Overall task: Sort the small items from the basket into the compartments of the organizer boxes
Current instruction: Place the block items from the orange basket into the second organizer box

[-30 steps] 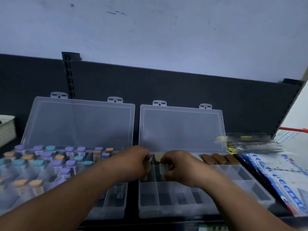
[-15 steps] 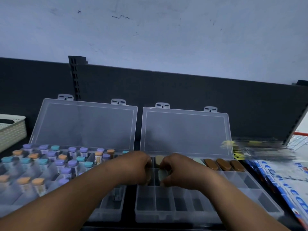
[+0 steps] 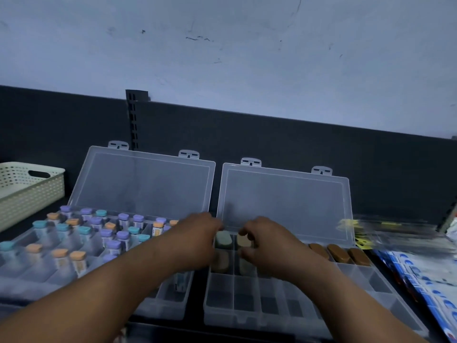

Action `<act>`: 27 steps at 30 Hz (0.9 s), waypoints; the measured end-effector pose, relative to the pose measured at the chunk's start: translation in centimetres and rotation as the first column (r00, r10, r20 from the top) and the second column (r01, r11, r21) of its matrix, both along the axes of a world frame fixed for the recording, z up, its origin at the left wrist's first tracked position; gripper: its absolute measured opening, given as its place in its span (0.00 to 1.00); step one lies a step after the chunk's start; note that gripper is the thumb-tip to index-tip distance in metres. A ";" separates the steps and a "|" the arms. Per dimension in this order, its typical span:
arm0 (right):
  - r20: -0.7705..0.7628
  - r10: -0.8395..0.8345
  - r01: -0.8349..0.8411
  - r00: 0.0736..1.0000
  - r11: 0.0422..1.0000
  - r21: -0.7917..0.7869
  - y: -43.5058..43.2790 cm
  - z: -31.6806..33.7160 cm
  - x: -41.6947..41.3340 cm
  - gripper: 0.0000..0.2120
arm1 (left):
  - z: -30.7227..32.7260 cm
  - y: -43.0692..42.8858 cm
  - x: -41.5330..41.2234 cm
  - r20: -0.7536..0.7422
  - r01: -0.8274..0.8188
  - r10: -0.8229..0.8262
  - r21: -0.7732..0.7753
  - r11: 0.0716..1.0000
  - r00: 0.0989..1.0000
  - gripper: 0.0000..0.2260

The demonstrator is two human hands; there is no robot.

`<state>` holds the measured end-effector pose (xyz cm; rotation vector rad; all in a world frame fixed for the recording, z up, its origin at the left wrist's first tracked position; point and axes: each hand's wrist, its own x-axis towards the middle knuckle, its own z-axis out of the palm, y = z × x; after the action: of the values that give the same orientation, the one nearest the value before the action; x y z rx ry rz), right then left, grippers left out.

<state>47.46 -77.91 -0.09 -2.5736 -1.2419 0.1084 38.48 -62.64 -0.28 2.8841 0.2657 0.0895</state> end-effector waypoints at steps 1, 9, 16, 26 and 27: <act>0.046 0.006 -0.007 0.999 0.999 0.037 0.3 0.1 -0.2 0.18 | 0.1 0.2 -0.4 0.060 -0.015 0.012 0.052 0.999 0.998 0.19; 0.314 0.096 -0.100 0.945 0.995 -0.003 4.2 0.8 -2.1 0.33 | 1.3 2.8 -5.5 0.268 -0.298 0.209 0.355 0.886 0.941 0.32; 0.277 0.200 -0.198 0.940 0.980 -0.036 8.9 1.2 -6.4 0.34 | 1.5 6.7 -12.4 0.266 -0.440 0.361 0.361 0.823 0.894 0.45; 0.303 0.328 -0.344 0.895 0.939 0.001 21.0 2.2 -17.3 0.34 | 2.3 16.6 -25.3 0.263 -0.537 0.470 0.348 0.769 0.843 0.41; 0.304 0.339 -0.358 0.890 0.934 0.006 22.7 2.3 -19.1 0.34 | 2.3 18.2 -27.1 0.257 -0.549 0.486 0.355 0.756 0.835 0.42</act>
<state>28.40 -55.19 2.20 -2.3458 -1.7818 -0.2556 11.36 -44.46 2.06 3.0887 1.1509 0.5210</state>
